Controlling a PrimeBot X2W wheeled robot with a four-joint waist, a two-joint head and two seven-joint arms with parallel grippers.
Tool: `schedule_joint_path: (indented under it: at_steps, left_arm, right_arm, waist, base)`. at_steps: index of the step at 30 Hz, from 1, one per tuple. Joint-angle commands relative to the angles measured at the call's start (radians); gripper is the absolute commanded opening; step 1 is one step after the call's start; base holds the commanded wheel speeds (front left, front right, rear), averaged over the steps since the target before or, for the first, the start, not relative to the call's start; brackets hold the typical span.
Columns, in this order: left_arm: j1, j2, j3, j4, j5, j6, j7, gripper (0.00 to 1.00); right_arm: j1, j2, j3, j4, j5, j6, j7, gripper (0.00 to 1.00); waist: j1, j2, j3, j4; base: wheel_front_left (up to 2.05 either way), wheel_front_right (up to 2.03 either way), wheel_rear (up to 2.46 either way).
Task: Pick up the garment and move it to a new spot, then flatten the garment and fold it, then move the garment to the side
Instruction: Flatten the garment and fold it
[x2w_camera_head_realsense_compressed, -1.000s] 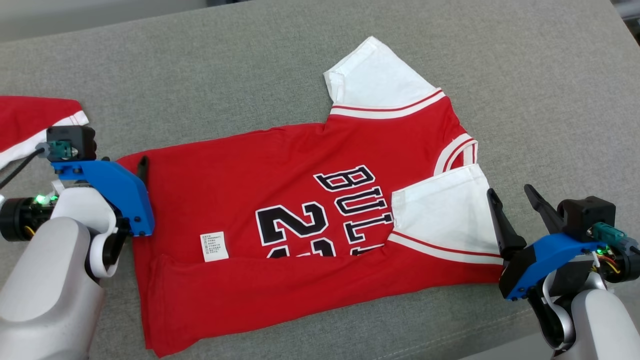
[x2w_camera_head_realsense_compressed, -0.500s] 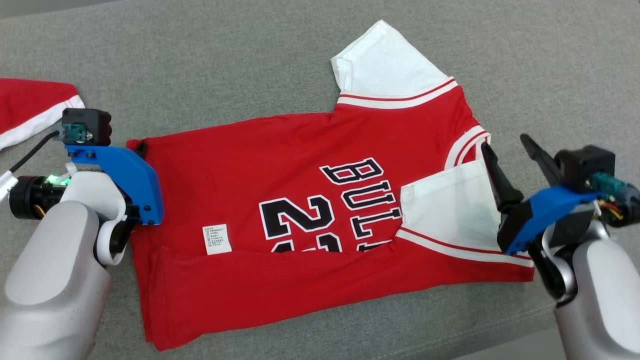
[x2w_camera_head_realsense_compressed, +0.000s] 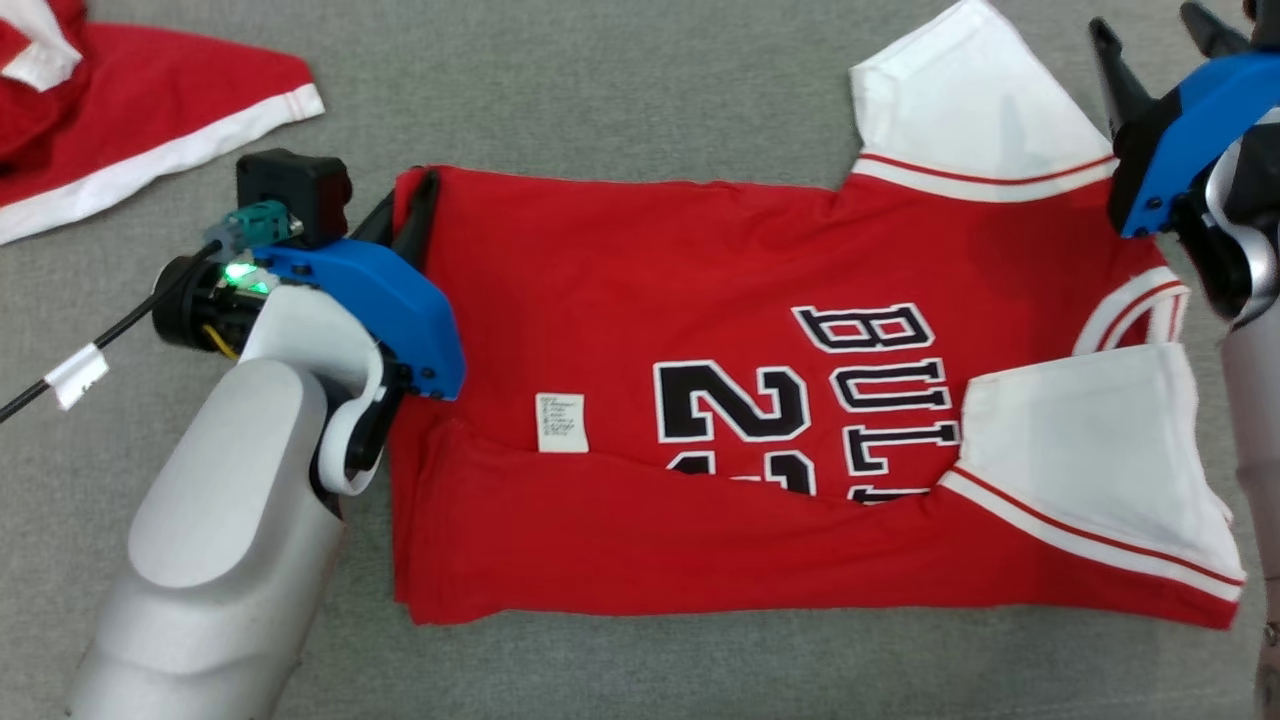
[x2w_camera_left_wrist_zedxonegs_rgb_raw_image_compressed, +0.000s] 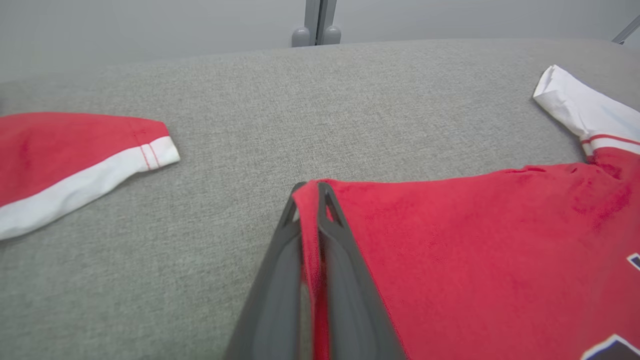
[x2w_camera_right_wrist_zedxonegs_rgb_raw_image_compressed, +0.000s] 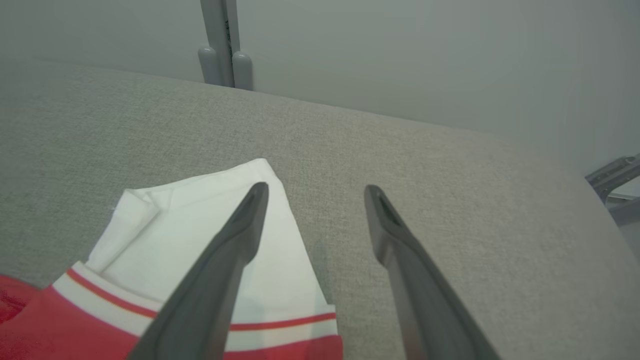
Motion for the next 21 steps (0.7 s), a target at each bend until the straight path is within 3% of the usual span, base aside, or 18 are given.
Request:
schedule_joint_path:
  at_steps: [1,7,15,16,18,20,21]
  left_arm:
    - [-0.023,-0.014,-0.010,-0.020,0.007,-0.008,-0.013,0.00]
    - [-0.036,-0.052,-0.048,-0.071,0.025,-0.009,-0.042,0.00]
    - [-0.042,-0.078,-0.067,-0.087,0.029,-0.004,-0.068,0.00]
    - [-0.043,-0.079,-0.068,-0.086,0.028,-0.004,-0.070,0.00]
    - [-0.045,-0.079,-0.070,-0.082,0.025,-0.005,-0.073,0.00]
    - [-0.047,-0.079,-0.071,-0.078,0.022,-0.007,-0.072,0.00]
    - [-0.049,-0.078,-0.072,-0.076,0.020,-0.007,-0.071,0.00]
  right_arm:
    - [-0.055,-0.011,-0.006,0.050,-0.010,0.000,0.010,1.00]
    - [-0.197,-0.026,-0.022,0.247,-0.047,0.000,0.039,1.00]
    - [-0.278,-0.008,-0.074,0.409,-0.105,0.000,0.035,1.00]
    - [-0.285,-0.006,-0.078,0.424,-0.109,0.000,0.034,0.91]
    - [-0.298,-0.005,-0.083,0.453,-0.112,0.000,0.034,0.48]
    - [-0.306,-0.005,-0.088,0.481,-0.106,0.000,0.032,0.30]
    - [-0.310,-0.005,-0.093,0.491,-0.101,0.000,0.028,0.12]
  waist:
    - [-0.0001,-0.0001,0.056,0.064]
    - [-0.0001,-0.0001,0.104,0.129]
    - [-0.0001,-0.0001,0.123,0.152]
    - [-0.0001,-0.0001,0.124,0.152]
    - [-0.0001,-0.0001,0.124,0.151]
    - [-0.0001,-0.0001,0.124,0.150]
    - [-0.0001,-0.0001,0.124,0.148]
  base:
    - [0.00,0.00,0.00]
    - [0.00,0.00,0.00]
    - [0.00,0.00,0.00]
    - [0.00,0.00,0.00]
    - [0.00,0.00,0.00]
    - [0.00,0.00,0.00]
    - [0.00,0.00,0.00]
